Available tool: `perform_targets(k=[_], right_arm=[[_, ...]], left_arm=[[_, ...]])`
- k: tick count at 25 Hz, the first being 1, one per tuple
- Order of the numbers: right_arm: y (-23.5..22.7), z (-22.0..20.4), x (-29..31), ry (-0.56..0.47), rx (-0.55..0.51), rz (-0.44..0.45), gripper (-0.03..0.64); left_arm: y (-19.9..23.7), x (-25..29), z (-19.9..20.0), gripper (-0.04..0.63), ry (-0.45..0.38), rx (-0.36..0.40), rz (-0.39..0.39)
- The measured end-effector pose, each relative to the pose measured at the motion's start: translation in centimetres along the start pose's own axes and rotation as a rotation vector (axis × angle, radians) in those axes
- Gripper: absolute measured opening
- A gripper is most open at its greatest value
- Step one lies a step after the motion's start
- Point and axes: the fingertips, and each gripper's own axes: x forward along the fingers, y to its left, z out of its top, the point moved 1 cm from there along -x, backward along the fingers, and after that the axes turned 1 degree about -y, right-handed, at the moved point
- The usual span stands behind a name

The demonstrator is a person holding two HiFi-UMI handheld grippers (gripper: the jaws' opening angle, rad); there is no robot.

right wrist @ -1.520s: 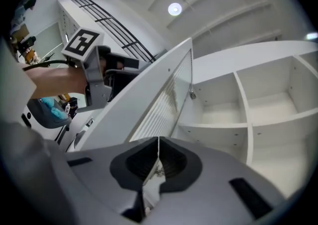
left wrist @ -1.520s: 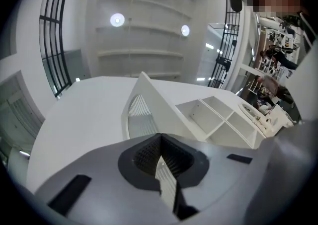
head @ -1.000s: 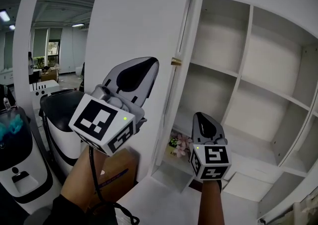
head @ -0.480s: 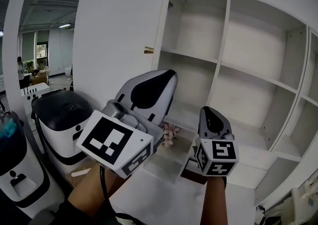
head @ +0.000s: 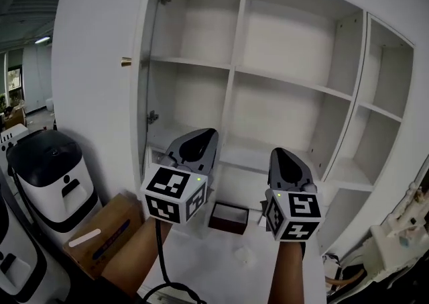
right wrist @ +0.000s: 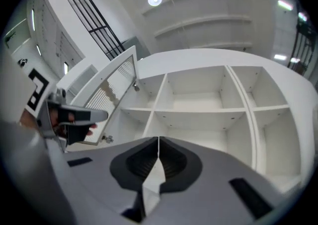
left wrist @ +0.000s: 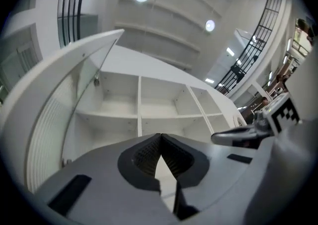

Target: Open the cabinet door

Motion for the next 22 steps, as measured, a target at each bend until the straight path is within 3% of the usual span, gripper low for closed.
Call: perform_targets(k=[9,17,22], right_arm=[[-3.2,-5.1,-2.4,0.103,-0.001,-0.081,0.021],[-1.8,-7.9,-1.6,0.148,0.012,-0.062,0.021],[-0.9,-9.2,-1.3,0.172,0.022,-0.047,0.021]], left_arm=[[-1.9,0.8,-10.1,0.008,0.158,-0.012,0.019],[-1.6,0.1,-12.5,0.008,0.183,-0.057,0.020],[-1.4,-0.3,-13.1,0.008,0.199,-0.020,0.028]])
